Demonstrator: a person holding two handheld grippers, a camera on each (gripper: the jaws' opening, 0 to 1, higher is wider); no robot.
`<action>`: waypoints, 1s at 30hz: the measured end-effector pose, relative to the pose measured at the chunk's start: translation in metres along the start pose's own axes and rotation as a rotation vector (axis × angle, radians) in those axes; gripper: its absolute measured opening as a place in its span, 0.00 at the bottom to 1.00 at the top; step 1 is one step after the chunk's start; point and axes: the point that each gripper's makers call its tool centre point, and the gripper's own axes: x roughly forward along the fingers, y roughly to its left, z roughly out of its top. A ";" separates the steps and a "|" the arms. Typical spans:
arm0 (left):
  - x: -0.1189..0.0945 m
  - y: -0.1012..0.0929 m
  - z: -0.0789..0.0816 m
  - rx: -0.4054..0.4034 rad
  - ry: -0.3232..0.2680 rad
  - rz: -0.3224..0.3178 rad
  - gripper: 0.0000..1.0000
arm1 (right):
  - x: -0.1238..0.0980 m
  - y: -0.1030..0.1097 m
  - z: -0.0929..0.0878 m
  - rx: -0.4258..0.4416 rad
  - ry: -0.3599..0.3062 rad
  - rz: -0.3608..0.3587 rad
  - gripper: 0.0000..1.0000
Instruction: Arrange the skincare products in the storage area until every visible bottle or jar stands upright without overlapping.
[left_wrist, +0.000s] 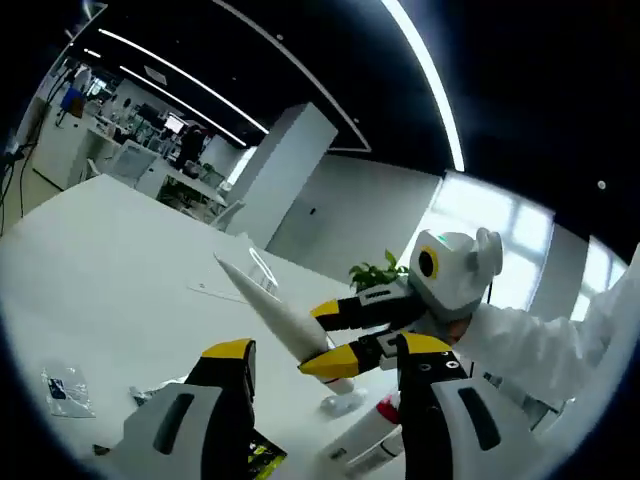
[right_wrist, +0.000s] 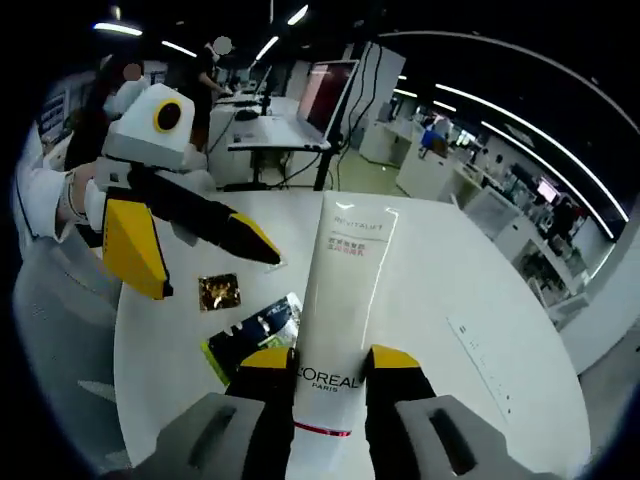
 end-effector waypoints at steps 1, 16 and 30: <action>0.000 -0.001 0.001 -0.006 -0.006 -0.007 0.67 | -0.002 0.004 0.003 0.001 -0.003 0.005 0.18; 0.000 -0.021 0.021 -0.150 -0.134 -0.094 0.99 | -0.023 0.038 0.031 -0.031 -0.114 0.024 0.18; -0.004 -0.020 0.024 -0.171 -0.151 -0.105 0.58 | -0.029 0.062 0.044 -0.029 -0.153 0.012 0.18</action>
